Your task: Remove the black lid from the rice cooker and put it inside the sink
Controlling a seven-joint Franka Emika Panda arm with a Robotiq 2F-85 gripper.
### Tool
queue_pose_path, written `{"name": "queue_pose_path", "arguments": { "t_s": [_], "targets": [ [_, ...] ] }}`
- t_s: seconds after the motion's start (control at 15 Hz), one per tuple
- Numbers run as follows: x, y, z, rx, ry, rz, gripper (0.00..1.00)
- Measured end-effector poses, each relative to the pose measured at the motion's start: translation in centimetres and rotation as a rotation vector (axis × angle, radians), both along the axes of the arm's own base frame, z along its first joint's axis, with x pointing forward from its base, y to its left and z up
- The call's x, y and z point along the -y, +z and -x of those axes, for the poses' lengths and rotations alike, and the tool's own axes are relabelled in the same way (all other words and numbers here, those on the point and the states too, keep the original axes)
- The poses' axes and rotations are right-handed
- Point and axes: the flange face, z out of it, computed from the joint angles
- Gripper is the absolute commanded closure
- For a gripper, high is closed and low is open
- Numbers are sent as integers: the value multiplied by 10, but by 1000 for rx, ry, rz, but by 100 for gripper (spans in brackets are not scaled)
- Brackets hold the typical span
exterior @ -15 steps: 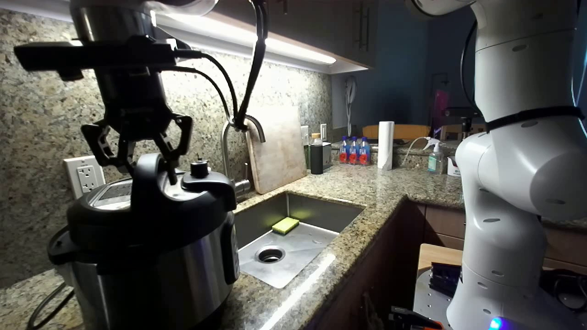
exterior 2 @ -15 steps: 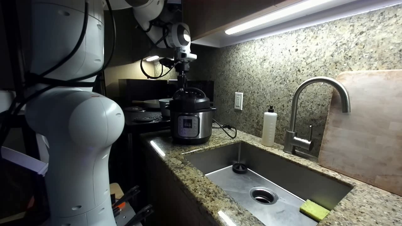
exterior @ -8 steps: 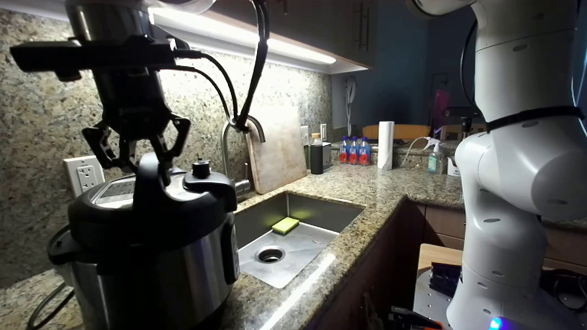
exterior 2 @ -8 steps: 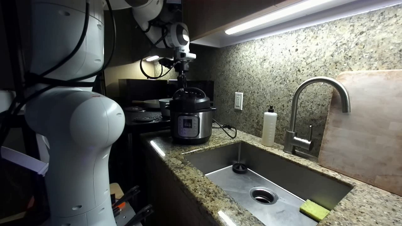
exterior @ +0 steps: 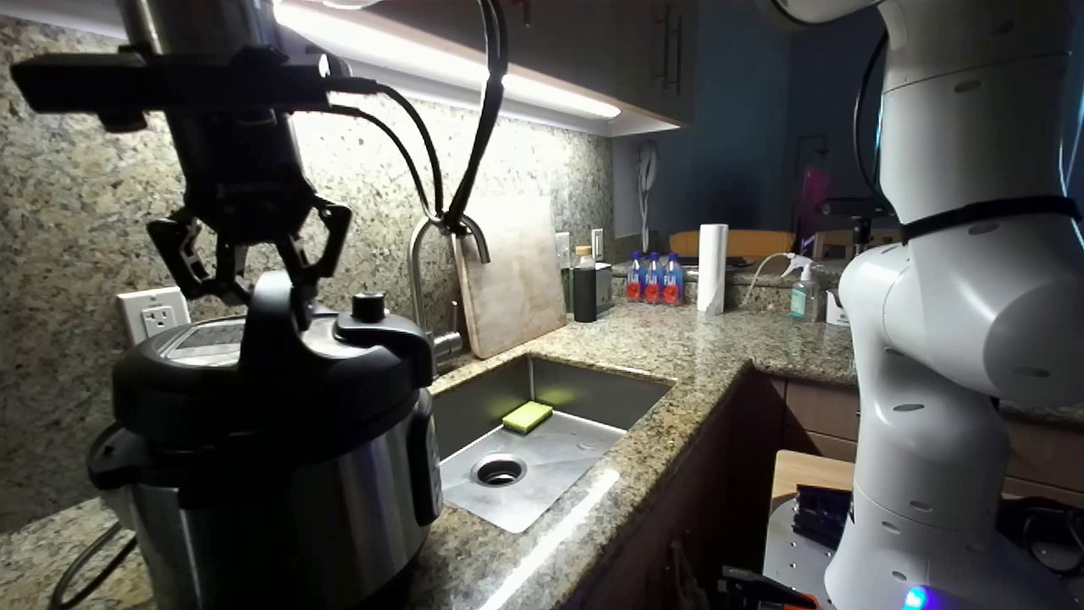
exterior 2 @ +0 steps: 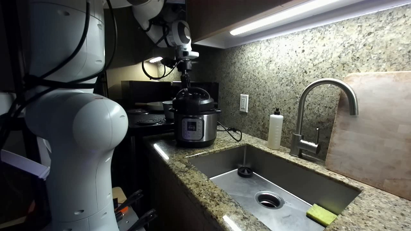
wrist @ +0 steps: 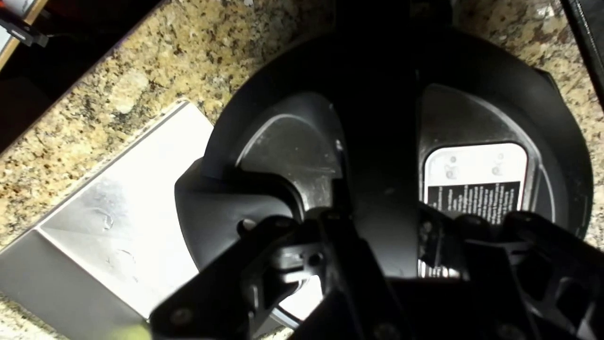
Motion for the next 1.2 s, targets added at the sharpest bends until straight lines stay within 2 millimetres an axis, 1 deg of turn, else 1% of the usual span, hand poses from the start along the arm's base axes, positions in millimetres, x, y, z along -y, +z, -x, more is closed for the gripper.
{"name": "queue_pose_path", "arguments": {
  "t_s": [0.13,0.2,0.33,0.6,0.67,0.73,0.93,1.2],
  "targets": [
    [1,3,1,8,2,8,93],
    [2,3,1,12,3,12,94],
    [2,4,0,20,5,19,100],
    [3,8,0,35,7,18,96],
    [3,9,0,38,6,17,97],
    [4,11,1,41,6,16,95],
    [7,19,1,57,2,11,97],
    [12,33,4,81,-6,3,96]
  ]
}}
